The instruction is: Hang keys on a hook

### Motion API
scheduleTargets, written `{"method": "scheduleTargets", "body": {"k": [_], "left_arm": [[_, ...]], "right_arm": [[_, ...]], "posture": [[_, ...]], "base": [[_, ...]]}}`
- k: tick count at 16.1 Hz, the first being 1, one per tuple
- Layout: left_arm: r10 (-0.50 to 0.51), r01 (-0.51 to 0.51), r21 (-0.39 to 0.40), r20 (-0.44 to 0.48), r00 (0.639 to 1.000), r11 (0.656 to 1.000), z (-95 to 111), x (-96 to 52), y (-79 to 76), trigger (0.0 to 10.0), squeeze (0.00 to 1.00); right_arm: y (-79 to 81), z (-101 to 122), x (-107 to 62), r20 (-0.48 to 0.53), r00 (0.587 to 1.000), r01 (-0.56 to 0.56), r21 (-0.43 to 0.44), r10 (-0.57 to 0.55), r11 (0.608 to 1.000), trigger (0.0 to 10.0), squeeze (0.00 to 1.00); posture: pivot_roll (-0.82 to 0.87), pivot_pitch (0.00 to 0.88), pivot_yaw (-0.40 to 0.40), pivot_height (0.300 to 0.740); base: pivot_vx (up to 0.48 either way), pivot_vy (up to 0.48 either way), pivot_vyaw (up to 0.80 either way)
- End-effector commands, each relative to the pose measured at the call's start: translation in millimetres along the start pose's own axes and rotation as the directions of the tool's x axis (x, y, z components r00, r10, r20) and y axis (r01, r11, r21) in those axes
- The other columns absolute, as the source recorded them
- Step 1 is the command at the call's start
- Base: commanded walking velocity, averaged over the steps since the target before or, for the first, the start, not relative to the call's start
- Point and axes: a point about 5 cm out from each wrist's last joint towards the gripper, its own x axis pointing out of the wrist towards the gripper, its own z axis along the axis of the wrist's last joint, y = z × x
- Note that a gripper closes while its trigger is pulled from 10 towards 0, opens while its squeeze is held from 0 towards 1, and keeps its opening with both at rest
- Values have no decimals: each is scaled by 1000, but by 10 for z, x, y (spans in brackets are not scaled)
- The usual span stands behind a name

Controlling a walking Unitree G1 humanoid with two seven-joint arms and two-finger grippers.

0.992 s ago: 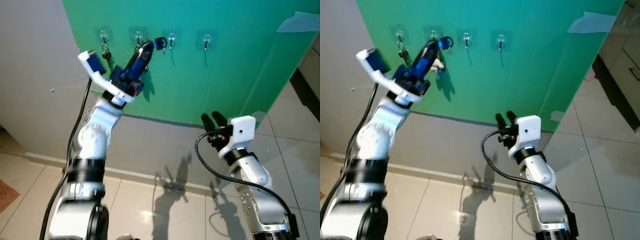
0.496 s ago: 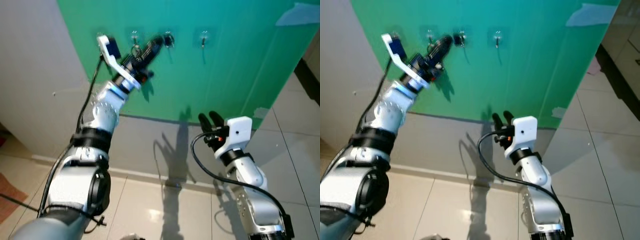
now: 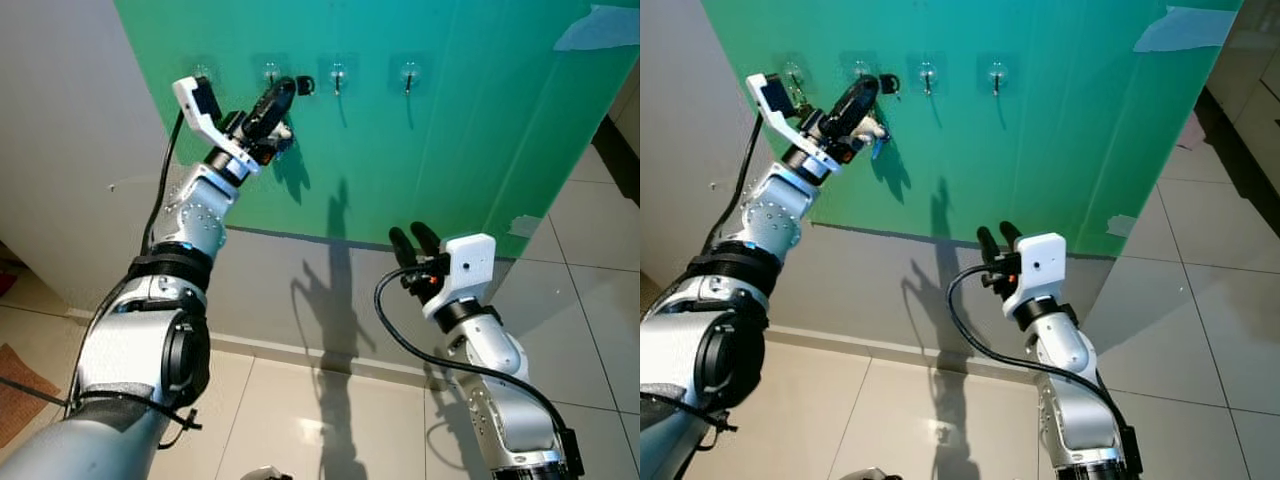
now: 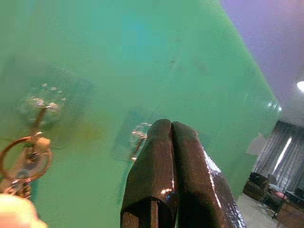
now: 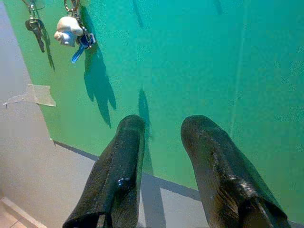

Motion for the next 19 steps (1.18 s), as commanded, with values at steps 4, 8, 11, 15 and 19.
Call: {"method": "scheduleTargets", "body": {"k": [4, 8, 11, 15, 19], "left_arm": [[-10, 10, 12, -8, 1000, 1000, 69, 88, -13, 10000, 0], [-14, 15, 19, -25, 1000, 1000, 57, 168, -55, 10000, 0], [-1, 2, 32, -31, 1000, 999, 104, 176, -37, 10000, 0], [23, -23, 25, -5, 1000, 999, 150, 162, -7, 10000, 0], [24, -24, 53, 6, 1000, 998, 185, 216, -38, 10000, 0]], "right_arm": [[33, 13, -3, 8, 1000, -7, -12, 7, 1000, 10000, 0], [36, 62, -34, 18, 1000, -12, -15, 13, 1000, 10000, 0], [53, 67, -113, 11, 1000, -25, -4, 25, 1000, 10000, 0], [84, 82, -140, 13, 1000, -25, -1, 25, 1000, 10000, 0], [105, 102, -165, 19, 999, -26, 0, 26, 1000, 10000, 0]], "posture": [[-143, 0, 130, 740], [-172, 0, 141, 740], [-184, 0, 141, 740], [-197, 0, 145, 740], [-209, 0, 146, 740]], "base": [[0, 0, 0], [0, 0, 0], [0, 0, 0], [0, 0, 0], [0, 0, 0]]}}
